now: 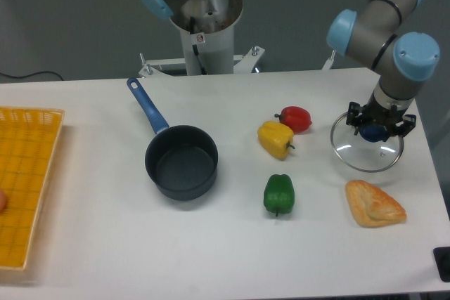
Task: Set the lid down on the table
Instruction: 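Lower the glass lid onto the table beside the flatbread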
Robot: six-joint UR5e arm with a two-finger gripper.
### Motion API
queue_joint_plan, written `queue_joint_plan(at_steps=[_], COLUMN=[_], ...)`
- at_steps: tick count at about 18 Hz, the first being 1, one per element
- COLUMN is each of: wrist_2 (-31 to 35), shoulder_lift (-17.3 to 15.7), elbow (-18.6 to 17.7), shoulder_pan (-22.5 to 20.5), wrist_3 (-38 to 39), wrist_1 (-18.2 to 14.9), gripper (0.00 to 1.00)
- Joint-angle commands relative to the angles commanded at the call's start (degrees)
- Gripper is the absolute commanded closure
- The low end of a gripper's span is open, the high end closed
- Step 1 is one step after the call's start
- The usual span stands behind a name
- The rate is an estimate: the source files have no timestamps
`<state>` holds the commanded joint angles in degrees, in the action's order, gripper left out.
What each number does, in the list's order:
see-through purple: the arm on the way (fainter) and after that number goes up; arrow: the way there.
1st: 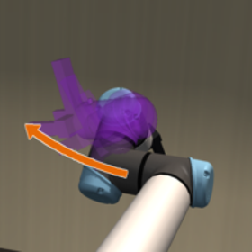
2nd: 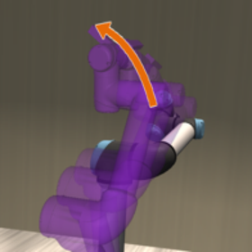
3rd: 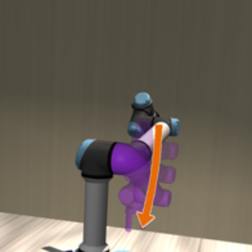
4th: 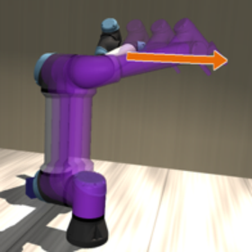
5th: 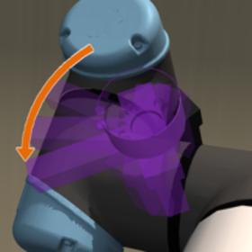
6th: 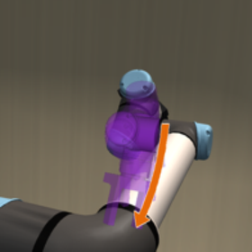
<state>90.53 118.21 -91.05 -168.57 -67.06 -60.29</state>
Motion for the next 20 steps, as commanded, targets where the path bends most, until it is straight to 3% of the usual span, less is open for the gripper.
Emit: queue_joint_plan(at_steps=[10,20], wrist_2=[-0.2,-0.2], shoulder_lift=[1.1,2.3], elbow=[-0.4,-1.1], shoulder_pan=[-0.2,-0.3], wrist_3=[0.0,0.0], wrist_1=[0.1,2.5], gripper=[0.32,0.32])
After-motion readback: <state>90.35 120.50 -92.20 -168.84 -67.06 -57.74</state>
